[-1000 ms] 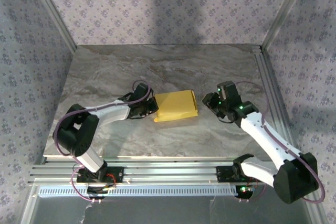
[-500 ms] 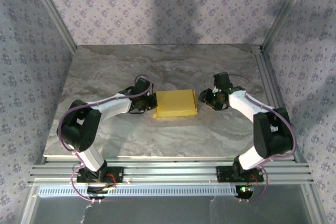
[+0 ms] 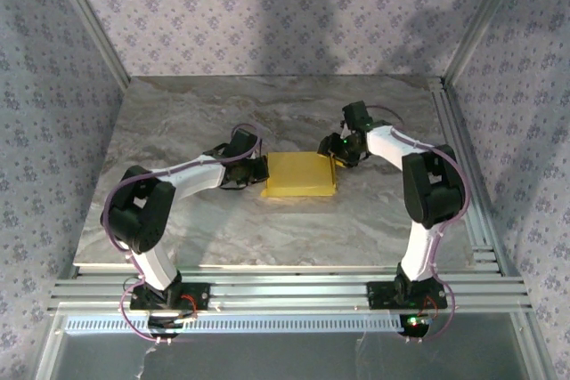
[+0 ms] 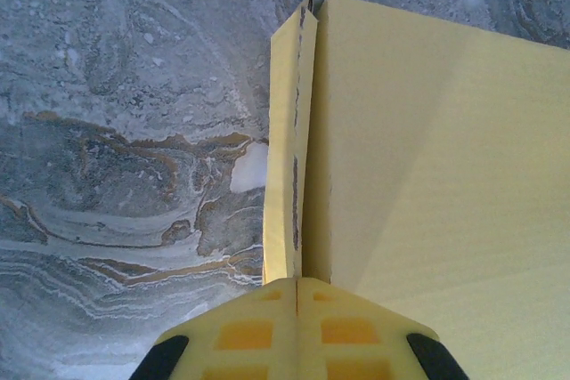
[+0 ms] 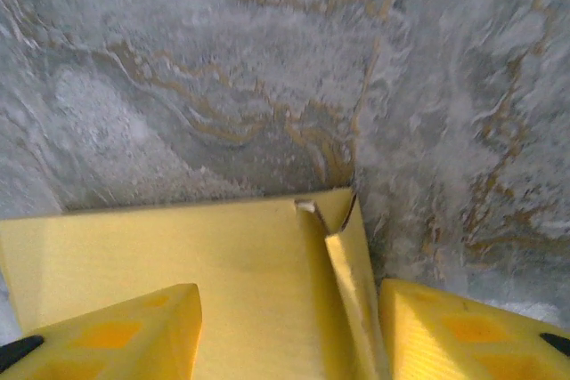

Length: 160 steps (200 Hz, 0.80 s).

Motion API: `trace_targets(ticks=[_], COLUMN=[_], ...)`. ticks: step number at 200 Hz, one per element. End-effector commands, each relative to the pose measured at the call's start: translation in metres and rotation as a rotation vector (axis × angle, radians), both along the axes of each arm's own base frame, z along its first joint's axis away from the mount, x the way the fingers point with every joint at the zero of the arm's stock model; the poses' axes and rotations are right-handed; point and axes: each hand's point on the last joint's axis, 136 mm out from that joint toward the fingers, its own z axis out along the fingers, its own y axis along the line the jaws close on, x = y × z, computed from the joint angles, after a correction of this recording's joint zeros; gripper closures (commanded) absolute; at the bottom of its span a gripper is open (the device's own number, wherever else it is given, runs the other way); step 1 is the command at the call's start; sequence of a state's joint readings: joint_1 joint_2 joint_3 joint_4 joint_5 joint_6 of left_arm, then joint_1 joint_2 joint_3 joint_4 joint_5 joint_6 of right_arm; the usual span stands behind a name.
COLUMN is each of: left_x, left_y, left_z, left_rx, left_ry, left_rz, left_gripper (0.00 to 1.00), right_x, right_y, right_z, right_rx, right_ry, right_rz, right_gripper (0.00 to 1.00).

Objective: Fold the paper box

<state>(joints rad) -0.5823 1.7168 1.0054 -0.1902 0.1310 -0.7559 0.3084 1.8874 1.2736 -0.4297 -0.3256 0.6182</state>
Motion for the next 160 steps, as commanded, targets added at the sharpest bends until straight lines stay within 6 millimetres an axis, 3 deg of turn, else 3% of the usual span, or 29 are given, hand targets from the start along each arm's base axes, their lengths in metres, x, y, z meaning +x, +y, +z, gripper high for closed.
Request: trace_targets(ticks=[1, 52, 114, 141, 160], left_x=[-0.003, -0.001, -0.001, -0.001, -0.001], left_y=[0.002, -0.003, -0.005, -0.002, 0.006], left_z=[-0.007, -0.005, -0.003, 0.003, 0.015], left_rx=[0.020, 0.001, -0.013, -0.014, -0.002], left_ry=[0.032, 0.031, 0.028, 0.003, -0.032], left_rz=[-0.016, -0.025, -0.028, -0.017, 0.005], left_gripper=[1.00, 1.00, 1.00, 1.00, 0.84], right_x=[-0.005, -0.009, -0.020, -0.023, -0.022], right_y=[0.005, 0.017, 0.015, 0.010, 0.006], right_z=[0.004, 0.006, -0.024, -0.029, -0.025], right_rx=[-0.059, -0.071, -0.134, -0.165, -0.181], right_ry=[0.019, 0.022, 0.095, 0.099, 0.085], right_rz=[0.043, 0.072, 0.083, 0.084, 0.080], right_gripper=[0.48, 0.61, 0.81, 0.84, 0.85])
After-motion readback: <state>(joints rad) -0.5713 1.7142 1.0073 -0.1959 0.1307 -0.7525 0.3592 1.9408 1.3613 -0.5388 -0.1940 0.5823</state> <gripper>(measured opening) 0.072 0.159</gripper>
